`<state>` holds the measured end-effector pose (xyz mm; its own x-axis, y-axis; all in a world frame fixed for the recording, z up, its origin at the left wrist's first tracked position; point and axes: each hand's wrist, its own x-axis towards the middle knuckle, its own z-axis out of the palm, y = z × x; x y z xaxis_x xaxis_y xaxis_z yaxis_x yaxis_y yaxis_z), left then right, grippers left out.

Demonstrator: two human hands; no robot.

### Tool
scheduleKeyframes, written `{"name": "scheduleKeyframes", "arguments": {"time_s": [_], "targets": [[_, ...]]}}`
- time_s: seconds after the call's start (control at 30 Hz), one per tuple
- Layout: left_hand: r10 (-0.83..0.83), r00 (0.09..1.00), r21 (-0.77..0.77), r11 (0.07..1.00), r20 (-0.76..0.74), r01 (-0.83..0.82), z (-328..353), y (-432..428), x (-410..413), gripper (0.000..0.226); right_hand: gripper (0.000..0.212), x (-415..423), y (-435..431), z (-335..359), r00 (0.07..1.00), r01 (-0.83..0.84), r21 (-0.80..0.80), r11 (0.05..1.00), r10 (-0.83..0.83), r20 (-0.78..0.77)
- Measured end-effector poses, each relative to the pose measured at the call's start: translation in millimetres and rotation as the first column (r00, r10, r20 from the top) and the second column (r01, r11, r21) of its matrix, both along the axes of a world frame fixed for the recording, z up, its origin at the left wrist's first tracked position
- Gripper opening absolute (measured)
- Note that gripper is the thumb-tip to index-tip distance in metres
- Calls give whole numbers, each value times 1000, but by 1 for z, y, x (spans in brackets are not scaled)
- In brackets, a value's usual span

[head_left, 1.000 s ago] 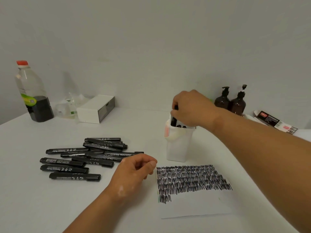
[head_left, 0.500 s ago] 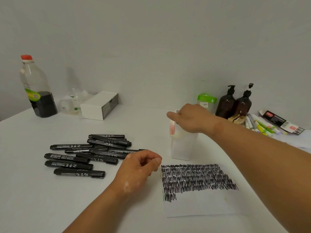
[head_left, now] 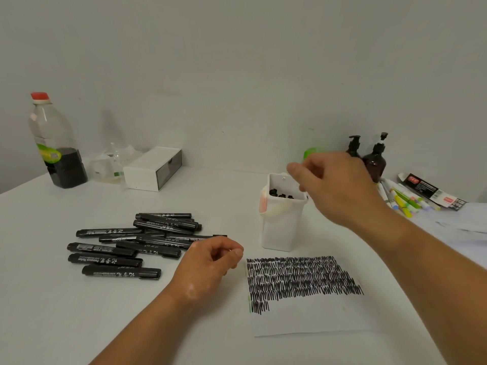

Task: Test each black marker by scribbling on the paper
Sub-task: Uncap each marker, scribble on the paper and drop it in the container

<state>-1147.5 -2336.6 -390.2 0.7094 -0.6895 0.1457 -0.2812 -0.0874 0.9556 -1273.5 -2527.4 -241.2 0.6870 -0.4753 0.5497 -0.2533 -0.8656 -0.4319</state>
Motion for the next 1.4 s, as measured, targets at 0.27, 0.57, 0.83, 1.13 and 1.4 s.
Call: {"name": "scheduleKeyframes", "arguments": {"time_s": [0.27, 0.57, 0.83, 1.13, 1.4], "targets": [[91, 976, 34, 994, 199, -99, -4, 3, -7, 17, 22, -57, 5, -116, 996, -1, 218, 976, 21, -88], [218, 652, 185, 852, 726, -490, -2, -9, 23, 29, 13, -62, 10, -154, 997, -48, 285, 957, 63, -43], [-153, 578, 529, 631, 802, -567, -5, -35, 44, 31, 12, -68, 3, -153, 999, -35, 316, 948, 42, -16], [-165, 519, 412, 815, 838, -406, 9, -45, 32, 24, 10, -70, 2, -151, 998, -49, 328, 943, 56, -13], [15, 796, 131, 984, 606, -119, 50, -17, -9, 32, 6, -72, 9, -143, 996, -88, 328, 940, 88, 16]]}}
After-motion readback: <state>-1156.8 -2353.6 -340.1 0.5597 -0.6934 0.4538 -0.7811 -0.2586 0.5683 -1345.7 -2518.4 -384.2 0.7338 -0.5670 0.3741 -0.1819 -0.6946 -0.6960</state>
